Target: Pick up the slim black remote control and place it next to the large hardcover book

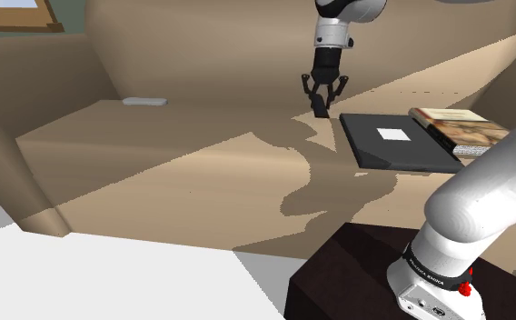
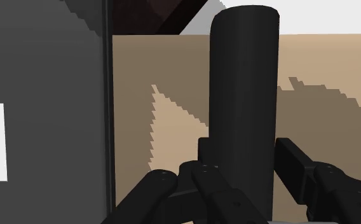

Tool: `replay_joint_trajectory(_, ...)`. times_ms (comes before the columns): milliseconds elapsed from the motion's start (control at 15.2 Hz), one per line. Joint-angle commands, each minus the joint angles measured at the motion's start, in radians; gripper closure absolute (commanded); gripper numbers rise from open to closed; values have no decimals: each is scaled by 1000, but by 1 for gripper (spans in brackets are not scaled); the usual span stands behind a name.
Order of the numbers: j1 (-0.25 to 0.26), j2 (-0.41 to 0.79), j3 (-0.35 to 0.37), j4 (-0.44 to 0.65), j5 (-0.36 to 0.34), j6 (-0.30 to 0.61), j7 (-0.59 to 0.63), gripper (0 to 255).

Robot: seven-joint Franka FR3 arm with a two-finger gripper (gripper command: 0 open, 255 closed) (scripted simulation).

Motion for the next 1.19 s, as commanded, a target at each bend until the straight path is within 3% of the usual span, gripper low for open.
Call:
replay_joint_trajectory(0, -15, 9, -22, 18, -11, -13, -34, 255)
replay_joint_trajectory(594, -106, 97, -152, 117, -69, -46, -245, 255)
replay_joint_trajectory(1122, -191, 243, -256, 287, -87, -84, -434, 255)
